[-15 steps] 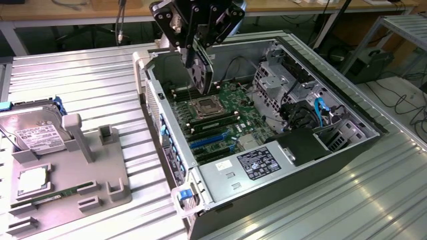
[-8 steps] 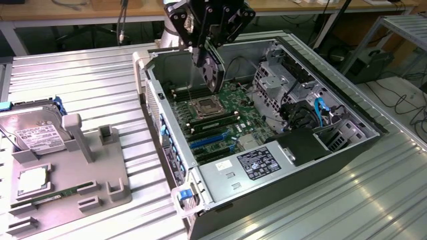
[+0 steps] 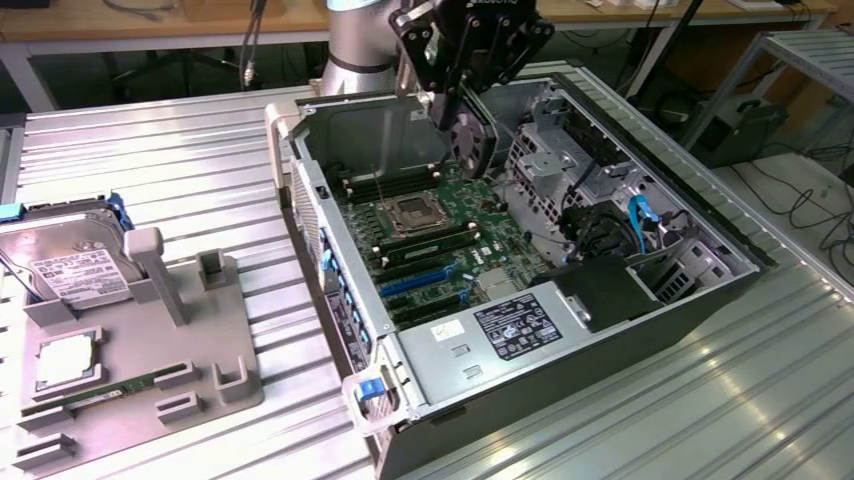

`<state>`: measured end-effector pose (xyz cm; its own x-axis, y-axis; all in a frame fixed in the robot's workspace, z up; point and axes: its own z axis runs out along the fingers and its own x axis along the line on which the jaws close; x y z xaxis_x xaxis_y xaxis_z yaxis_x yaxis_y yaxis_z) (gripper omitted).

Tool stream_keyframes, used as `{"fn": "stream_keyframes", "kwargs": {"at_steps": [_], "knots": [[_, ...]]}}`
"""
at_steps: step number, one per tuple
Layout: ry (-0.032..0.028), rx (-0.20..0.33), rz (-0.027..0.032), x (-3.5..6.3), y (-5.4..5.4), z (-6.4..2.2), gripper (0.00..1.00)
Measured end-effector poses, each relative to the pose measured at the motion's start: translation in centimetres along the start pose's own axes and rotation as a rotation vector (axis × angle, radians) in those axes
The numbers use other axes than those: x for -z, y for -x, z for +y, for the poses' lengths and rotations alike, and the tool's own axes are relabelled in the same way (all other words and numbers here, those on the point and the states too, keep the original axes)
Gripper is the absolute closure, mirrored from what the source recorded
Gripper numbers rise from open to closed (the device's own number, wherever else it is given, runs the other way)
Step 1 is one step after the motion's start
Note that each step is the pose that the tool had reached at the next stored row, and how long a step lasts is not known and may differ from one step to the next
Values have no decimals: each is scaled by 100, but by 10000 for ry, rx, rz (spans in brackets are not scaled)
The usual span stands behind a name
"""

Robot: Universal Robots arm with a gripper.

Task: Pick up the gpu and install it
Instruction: 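Pick up the gpu and move the gpu toward the slot, then insert the gpu into the slot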

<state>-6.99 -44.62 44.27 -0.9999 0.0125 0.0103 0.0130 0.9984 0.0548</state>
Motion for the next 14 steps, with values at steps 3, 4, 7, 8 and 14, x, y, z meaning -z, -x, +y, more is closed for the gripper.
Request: {"fn": "stream_keyframes", "kwargs": {"at_steps": [3, 4, 7, 8, 14], "knots": [[-2, 0, 0, -35, 297, 2, 72], [-2, 1, -2, -52, 422, 2, 72], [-2, 1, 0, -52, 422, 2, 72], [-2, 1, 0, -52, 422, 2, 72], [-2, 0, 0, -52, 422, 2, 72]]}}
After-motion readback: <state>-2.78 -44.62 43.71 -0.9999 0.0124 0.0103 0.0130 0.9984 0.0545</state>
